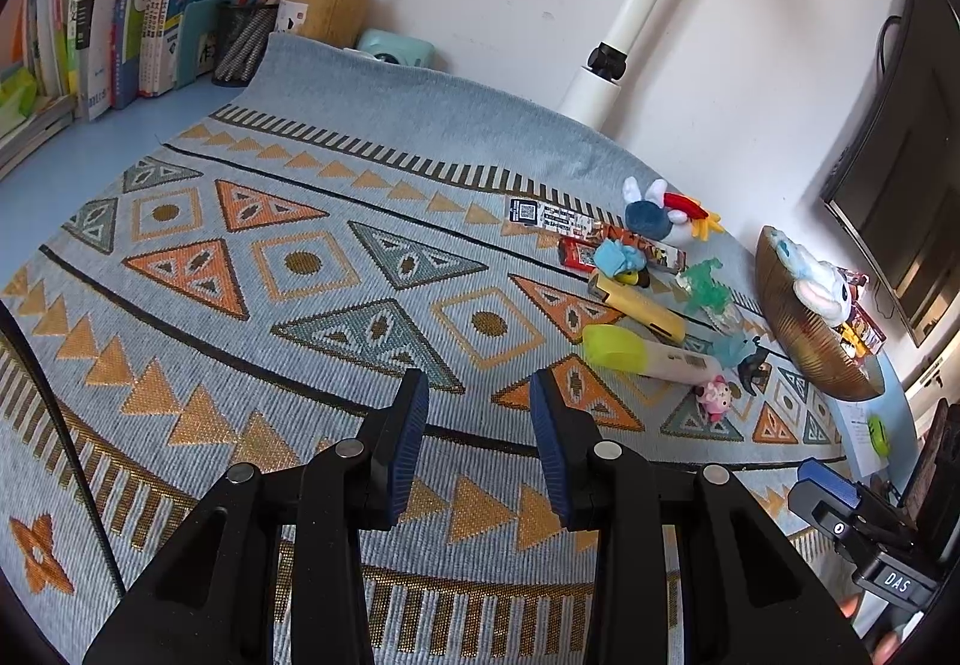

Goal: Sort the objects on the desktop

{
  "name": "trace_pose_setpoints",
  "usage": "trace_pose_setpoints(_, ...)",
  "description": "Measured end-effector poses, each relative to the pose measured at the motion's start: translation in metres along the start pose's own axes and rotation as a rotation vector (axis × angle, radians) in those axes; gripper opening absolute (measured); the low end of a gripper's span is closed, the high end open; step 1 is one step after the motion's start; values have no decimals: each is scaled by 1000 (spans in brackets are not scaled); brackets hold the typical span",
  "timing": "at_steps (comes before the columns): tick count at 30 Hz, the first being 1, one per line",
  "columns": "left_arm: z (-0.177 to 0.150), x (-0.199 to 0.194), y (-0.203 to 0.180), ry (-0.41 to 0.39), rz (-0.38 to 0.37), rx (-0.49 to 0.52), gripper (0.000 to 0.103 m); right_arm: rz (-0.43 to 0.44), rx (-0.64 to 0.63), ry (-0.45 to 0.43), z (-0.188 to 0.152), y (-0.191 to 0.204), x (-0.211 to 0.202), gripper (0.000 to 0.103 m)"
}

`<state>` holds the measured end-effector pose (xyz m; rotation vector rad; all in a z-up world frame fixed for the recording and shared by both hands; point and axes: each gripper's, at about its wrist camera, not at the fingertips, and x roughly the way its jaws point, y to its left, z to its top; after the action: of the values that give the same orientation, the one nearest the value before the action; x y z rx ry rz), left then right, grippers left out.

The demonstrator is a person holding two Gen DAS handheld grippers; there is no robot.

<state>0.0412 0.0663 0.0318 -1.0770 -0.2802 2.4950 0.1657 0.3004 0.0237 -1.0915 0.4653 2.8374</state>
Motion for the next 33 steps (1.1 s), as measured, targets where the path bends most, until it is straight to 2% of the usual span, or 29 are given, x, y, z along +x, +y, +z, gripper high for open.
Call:
trace_pose_setpoints(26,0,2,-2,9,5,7,32,6,-1,0,1,1,-1,67)
trace_pose_setpoints(33,12,7,-13,26,-58,46,32,14,-1,-2,1,2,-3,67)
